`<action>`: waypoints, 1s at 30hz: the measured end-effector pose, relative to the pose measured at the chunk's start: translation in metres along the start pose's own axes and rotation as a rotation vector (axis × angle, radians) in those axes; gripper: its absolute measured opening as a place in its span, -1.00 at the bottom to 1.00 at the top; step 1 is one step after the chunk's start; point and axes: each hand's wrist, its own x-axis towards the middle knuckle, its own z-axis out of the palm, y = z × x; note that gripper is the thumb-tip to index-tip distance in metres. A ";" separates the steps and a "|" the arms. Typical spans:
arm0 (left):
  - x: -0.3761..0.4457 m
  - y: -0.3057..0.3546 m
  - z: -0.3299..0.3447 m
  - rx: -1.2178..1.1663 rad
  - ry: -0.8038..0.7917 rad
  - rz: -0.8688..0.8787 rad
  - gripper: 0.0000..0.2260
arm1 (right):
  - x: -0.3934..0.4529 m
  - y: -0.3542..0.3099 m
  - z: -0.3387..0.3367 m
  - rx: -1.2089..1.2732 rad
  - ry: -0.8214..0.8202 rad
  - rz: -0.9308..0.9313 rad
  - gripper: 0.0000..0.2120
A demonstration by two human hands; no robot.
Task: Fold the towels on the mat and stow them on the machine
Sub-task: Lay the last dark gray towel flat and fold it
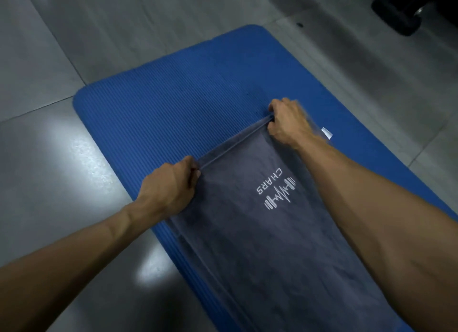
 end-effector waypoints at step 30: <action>-0.018 0.109 0.110 0.286 -0.014 0.581 -0.25 | -0.159 0.056 0.072 0.082 0.036 -0.031 -0.45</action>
